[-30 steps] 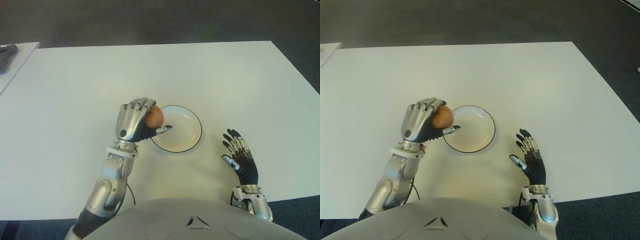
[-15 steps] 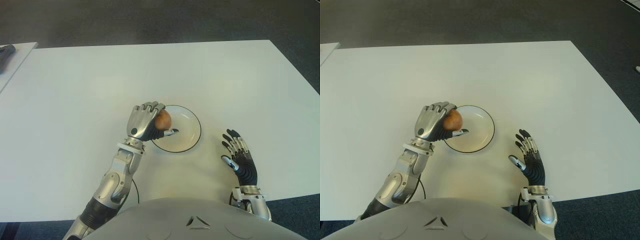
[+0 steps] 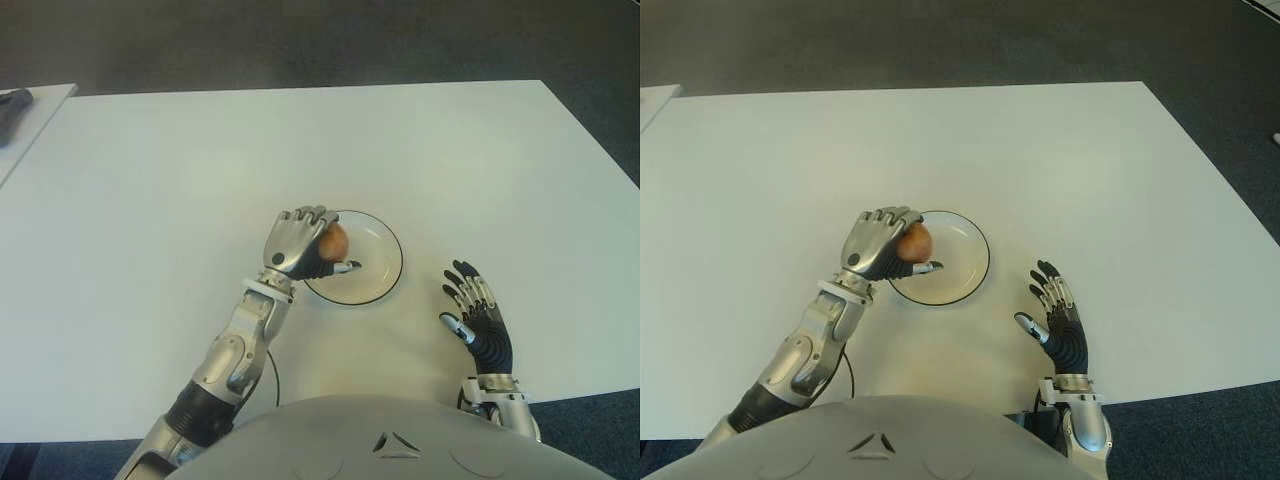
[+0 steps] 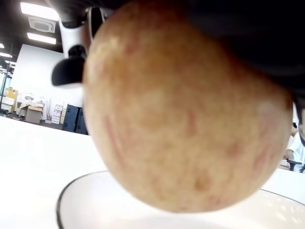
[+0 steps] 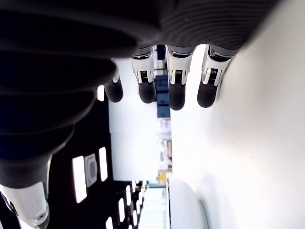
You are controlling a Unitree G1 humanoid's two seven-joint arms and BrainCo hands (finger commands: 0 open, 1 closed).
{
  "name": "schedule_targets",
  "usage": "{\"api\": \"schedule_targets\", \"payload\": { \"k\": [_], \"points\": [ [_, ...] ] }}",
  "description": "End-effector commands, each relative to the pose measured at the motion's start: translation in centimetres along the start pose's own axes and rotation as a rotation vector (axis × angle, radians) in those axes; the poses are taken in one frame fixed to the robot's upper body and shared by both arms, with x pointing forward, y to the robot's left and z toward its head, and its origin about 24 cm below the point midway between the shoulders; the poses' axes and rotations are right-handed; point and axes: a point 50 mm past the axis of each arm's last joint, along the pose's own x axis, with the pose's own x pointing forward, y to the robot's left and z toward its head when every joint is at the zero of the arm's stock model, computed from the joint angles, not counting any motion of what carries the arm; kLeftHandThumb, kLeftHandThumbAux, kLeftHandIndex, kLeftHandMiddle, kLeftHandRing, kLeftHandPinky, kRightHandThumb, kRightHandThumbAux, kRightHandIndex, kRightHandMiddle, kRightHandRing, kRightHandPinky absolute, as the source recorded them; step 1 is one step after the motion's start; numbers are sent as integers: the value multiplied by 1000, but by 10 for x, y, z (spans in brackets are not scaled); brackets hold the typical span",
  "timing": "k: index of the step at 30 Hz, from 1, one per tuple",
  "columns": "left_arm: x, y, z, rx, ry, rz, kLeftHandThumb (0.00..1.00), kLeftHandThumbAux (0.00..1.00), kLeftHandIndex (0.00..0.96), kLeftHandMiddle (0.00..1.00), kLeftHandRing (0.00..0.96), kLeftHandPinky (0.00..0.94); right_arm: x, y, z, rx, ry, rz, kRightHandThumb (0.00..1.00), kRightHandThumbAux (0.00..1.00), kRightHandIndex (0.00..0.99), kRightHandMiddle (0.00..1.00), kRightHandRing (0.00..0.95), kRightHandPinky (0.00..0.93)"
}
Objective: Put the apples into the plate.
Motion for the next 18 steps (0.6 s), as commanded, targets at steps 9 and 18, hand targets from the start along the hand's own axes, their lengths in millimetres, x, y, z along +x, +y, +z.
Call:
{"api": "schedule_targets", "payload": {
  "k": [9,18],
  "points": [
    [8,-14,6,-6,-37,-112,854,664,402,531,830,814,-10,4,-13,14,102,-6,165,641,67,96,105,148],
    [10,-23,8,3,-37,-134,854,664,403,529,816,796,-10,4,-13,25,116,-13,181,635,61,101,118,170]
  ]
}}
